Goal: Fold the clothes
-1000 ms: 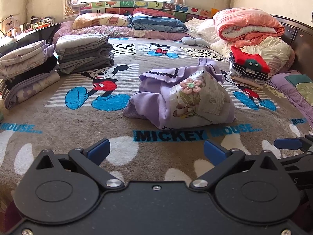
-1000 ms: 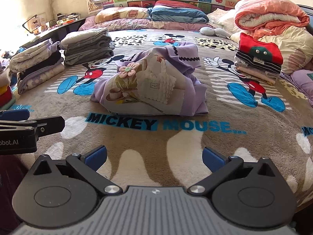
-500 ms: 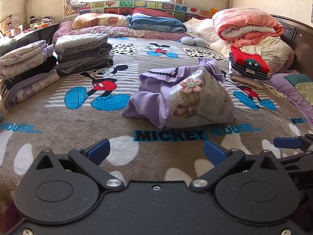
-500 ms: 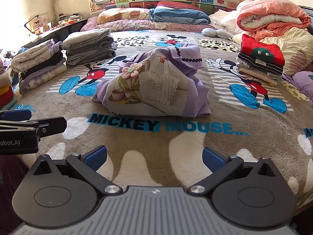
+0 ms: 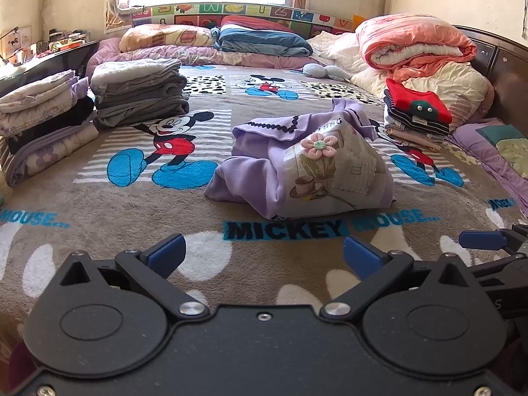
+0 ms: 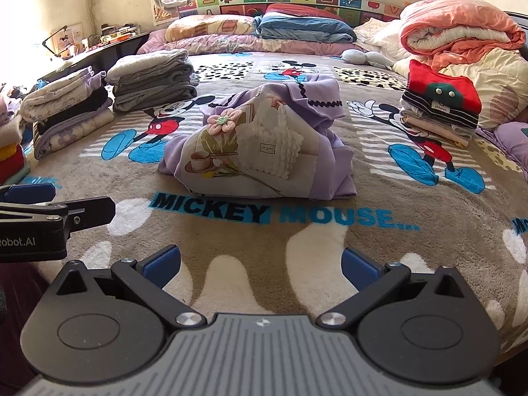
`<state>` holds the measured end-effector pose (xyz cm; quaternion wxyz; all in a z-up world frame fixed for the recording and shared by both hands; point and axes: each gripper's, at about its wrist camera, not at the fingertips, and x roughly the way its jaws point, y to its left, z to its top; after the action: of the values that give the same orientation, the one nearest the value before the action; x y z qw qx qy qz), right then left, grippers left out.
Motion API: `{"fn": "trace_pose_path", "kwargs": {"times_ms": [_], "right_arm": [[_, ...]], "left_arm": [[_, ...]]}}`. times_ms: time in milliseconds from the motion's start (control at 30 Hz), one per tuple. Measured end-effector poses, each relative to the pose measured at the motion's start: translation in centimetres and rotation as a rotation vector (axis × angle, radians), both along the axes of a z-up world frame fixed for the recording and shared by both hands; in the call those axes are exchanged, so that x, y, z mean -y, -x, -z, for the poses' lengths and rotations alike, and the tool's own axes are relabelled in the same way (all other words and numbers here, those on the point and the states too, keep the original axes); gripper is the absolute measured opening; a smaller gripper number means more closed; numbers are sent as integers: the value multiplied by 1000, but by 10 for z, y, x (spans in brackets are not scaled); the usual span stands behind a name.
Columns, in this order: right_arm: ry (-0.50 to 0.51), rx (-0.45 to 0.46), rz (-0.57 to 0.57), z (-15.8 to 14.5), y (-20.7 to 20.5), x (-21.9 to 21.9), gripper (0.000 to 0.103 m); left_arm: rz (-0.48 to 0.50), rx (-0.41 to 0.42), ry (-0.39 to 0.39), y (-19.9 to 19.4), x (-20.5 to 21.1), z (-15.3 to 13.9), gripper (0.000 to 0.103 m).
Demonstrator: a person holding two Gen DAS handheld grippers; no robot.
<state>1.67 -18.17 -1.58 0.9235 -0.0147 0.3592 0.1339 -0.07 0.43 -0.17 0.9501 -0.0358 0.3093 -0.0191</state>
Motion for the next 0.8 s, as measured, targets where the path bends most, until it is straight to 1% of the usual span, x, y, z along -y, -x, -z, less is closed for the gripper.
{"fn": "trace_pose_path", "kwargs": {"times_ms": [300, 667, 800], "right_arm": [[-6, 0, -1, 0, 0, 0, 103], [-64, 34, -38, -3, 3, 5, 103], [-66, 31, -32, 0, 0, 6, 103]], "left_arm": [[4, 2, 3, 0, -1, 0, 103], [8, -2, 21, -6, 1, 3, 103], [11, -8, 39, -10, 0, 7, 103]]}}
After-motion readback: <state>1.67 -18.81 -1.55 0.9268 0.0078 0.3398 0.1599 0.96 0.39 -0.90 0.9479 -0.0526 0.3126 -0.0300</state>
